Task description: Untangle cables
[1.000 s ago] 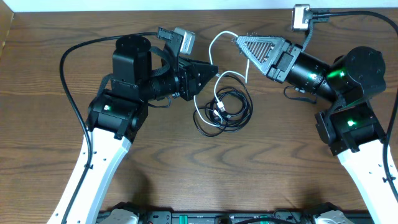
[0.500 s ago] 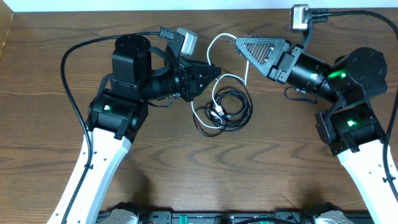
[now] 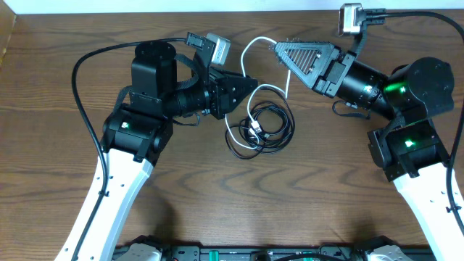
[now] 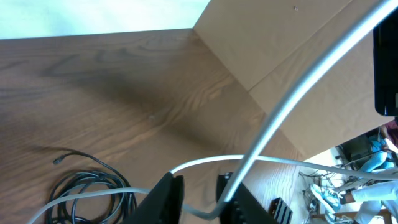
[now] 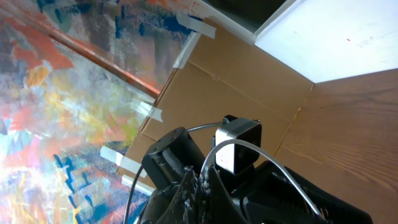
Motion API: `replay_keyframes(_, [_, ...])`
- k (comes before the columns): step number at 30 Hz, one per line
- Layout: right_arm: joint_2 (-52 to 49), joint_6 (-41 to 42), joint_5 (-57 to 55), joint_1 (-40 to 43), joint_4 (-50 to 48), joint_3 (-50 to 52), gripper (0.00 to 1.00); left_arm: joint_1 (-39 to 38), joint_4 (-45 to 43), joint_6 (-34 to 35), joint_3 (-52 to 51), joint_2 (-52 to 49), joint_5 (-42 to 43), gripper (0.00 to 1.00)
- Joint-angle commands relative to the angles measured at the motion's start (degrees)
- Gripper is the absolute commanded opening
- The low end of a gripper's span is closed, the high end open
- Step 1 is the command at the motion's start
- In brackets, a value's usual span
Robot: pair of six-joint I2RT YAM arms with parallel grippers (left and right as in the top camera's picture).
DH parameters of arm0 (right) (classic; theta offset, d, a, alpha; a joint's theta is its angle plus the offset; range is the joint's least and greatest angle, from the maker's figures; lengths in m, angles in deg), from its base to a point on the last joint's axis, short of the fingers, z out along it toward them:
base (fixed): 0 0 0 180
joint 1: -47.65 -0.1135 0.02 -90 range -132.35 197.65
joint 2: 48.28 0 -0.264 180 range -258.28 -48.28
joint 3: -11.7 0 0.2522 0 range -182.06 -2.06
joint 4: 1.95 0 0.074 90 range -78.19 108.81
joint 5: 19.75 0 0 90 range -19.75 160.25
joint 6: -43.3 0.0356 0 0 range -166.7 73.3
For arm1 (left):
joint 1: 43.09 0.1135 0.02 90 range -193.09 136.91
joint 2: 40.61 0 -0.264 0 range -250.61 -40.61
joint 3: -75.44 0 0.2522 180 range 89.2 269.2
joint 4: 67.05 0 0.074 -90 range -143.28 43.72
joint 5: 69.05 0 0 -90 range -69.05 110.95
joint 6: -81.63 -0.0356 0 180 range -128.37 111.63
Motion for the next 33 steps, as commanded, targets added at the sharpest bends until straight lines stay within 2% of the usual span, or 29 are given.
replay_keyframes(1, [-0.1, 0.8, 0.3, 0.4, -0.3, -0.6, 0.01, -0.1, 0.1, 0.3, 0.6, -0.5, 0.5, 0.19])
replay_keyframes(2, [-0.1, 0.7, 0.3, 0.4, -0.3, -0.6, 0.01, -0.1, 0.1, 0.3, 0.6, -0.5, 0.5, 0.19])
replay_keyframes(4, [-0.1, 0.7, 0.3, 0.4, -0.3, -0.6, 0.01, -0.1, 0.1, 0.3, 0.6, -0.5, 0.5, 0.08])
replay_keyframes(5, [-0.1, 0.7, 0.3, 0.4, -0.3, -0.6, 0.01, -0.1, 0.1, 0.3, 0.6, -0.5, 0.4, 0.08])
replay_keyframes(10, [-0.1, -3.0, 0.3, 0.6, 1.8, -0.6, 0.01, 0.0, 0.0, 0.8, 0.6, -0.3, -4.3, 0.07])
replay_keyframes(14, [-0.1, -6.4, 0.1, 2.5, 8.7, -0.6, 0.01, 1.0, -1.0, 4.1, 1.5, 0.4, -9.3, 0.08])
replay_keyframes(18, [-0.1, -9.0, 0.2, 5.2, 16.3, -0.6, 0.01, 3.0, -2.6, 5.3, 3.8, 1.4, -9.3, 0.07])
replay_keyframes(25, [-0.1, -15.3, -1.8, 7.9, 27.7, -0.6, 0.01, 5.2, -3.1, 7.3, 14.0, 1.9, -9.3, 0.07])
replay_keyframes(31, [-0.1, -17.6, -5.3, 8.2, 33.2, -0.6, 0.01, 5.2, -5.5, 7.5, 18.6, 1.9, -9.2, 0.07])
replay_keyframes(33, [-0.1, -18.7, -5.3, 8.2, 34.0, -0.6, 0.04, 5.2, -6.7, 8.6, 18.9, 1.9, -9.2, 0.08])
